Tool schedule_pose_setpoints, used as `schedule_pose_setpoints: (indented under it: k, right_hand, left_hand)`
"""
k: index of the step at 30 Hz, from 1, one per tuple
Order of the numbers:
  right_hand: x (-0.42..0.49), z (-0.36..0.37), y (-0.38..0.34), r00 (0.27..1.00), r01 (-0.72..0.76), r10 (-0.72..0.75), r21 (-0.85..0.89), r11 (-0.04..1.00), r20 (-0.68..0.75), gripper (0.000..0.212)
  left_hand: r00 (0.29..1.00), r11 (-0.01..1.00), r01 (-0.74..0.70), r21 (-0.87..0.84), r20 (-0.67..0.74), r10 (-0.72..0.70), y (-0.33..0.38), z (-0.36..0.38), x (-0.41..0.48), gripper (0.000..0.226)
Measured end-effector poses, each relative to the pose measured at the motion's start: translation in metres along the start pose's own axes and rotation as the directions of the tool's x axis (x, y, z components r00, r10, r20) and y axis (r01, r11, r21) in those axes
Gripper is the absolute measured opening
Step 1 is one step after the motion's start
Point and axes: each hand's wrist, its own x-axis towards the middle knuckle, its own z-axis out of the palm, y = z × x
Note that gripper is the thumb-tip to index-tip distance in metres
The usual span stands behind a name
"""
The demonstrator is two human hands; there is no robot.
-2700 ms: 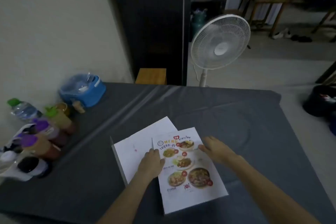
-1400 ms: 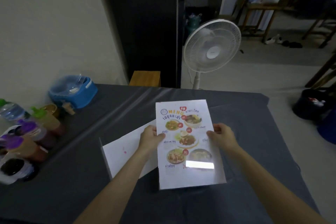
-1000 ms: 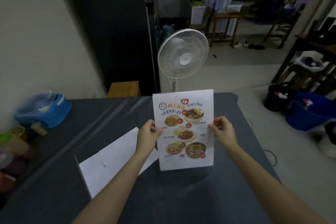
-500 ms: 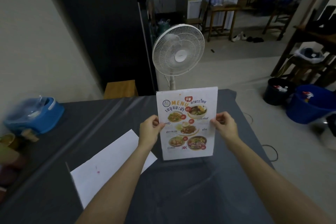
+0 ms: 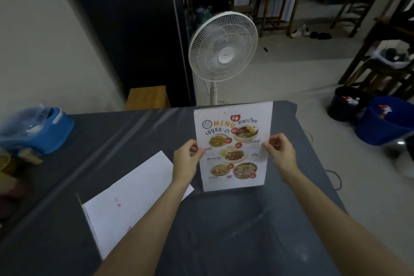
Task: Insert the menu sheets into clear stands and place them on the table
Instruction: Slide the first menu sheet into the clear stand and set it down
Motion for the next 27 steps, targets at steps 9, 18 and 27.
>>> schedule_pose_setpoints:
  k: [9, 18, 27]
  right_hand:
    - [-0.008, -0.003, 0.006, 1.0, -0.023, 0.023, 0.017, 1.0, 0.019, 0.012]
    - [-0.011, -0.003, 0.005, 0.999, -0.05, 0.05, -0.006, 0.999, -0.005, 0.012]
    - [-0.018, -0.004, 0.0, 0.998, -0.062, 0.062, -0.039, 0.997, -0.021, 0.011]
  left_hand:
    - [1.0, 0.999, 0.004, -0.04, 0.018, -0.003, -0.002, 0.002, -0.011, 0.005]
    - [1.0, 1.0, -0.003, -0.015, 0.014, 0.003, 0.0, 0.0, -0.015, 0.006]
    - [1.0, 1.0, -0.001, 0.022, 0.03, 0.0, 0.0, -0.003, -0.018, 0.011]
